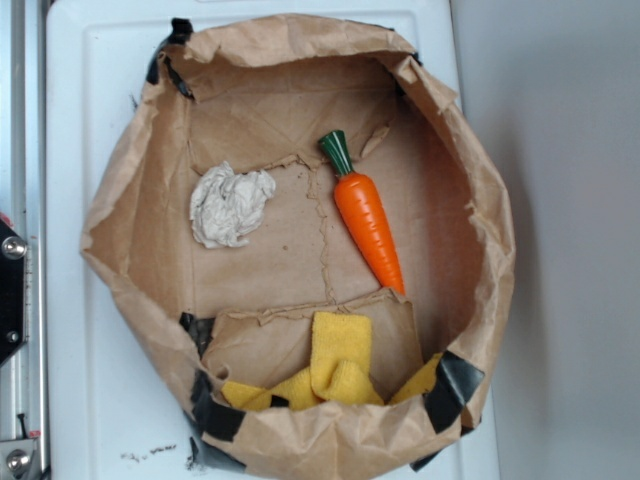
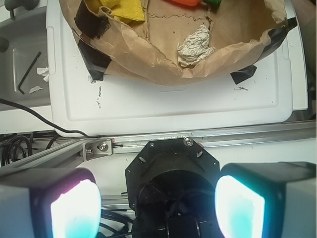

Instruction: Grab the white paper.

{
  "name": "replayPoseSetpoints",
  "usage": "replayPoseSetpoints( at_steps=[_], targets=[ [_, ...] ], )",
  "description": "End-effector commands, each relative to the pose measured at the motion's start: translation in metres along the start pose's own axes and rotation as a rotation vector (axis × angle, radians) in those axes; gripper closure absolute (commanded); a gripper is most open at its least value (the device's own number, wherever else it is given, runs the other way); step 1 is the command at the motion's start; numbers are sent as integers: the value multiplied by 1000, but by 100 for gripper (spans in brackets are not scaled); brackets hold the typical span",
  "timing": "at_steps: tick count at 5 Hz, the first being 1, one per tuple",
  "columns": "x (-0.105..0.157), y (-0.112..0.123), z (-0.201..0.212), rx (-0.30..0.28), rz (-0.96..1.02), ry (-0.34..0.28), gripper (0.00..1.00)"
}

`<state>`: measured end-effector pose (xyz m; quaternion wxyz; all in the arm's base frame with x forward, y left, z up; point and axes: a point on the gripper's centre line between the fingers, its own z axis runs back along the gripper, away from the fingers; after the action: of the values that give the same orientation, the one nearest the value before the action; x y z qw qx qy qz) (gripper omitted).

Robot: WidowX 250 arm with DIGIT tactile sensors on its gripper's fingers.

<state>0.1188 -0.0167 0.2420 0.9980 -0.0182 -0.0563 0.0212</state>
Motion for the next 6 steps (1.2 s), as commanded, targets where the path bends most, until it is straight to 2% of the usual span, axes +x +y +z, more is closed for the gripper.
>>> replayPoseSetpoints(
  at_steps=[1, 2, 3, 5, 6],
  targets=[
    [0, 0, 0, 0, 0, 0, 0],
    [25, 5, -6, -7, 45, -10, 0],
    [56, 14, -7, 48, 159, 8, 0],
    [94, 53, -14, 76, 152, -93, 0],
    [113, 80, -33, 58, 127, -124, 0]
  ],
)
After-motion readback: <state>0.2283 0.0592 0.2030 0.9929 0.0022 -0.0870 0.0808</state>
